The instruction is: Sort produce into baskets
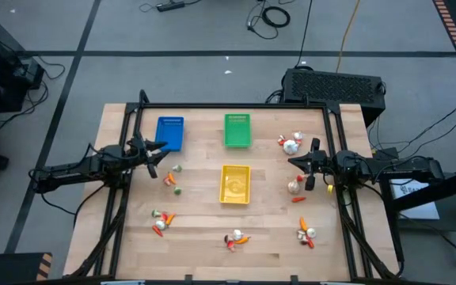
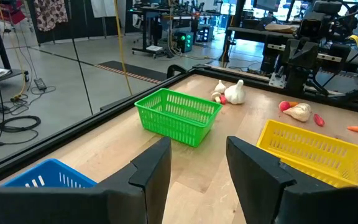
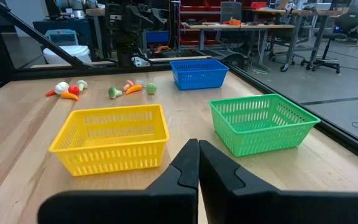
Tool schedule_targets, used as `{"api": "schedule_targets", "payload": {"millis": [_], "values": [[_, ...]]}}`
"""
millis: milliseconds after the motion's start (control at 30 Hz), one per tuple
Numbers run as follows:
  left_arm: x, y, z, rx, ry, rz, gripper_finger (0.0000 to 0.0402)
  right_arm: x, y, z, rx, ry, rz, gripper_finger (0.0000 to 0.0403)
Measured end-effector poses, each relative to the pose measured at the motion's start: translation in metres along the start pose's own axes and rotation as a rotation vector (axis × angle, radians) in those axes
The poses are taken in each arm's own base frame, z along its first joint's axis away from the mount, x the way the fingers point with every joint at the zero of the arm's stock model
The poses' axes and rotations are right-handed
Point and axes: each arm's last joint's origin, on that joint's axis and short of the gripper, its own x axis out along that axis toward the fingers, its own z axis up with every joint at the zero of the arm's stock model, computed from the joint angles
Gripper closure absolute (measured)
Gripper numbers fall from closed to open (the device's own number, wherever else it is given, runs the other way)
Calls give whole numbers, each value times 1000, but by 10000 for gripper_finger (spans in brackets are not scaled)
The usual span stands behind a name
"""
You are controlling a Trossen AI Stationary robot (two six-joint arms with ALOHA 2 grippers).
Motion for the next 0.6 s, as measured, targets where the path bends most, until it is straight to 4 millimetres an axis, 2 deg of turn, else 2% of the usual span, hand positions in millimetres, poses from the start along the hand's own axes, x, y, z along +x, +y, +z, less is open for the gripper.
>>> {"api": "schedule_targets", "payload": {"millis": [267,433,533,600], "values": [[0,0,0,0,0,0,240,0,0,0,4,-2,0,403],[0,0,1,-12,-16,-3,240,0,0,7,95,-76,7,403],[0,-1,2,-136,-32,-35,240,-1,0,15,179,-152,18,403],[0,-1,3,-204,-32,-42,240,-2,1,22,167,-223,24,403]]}}
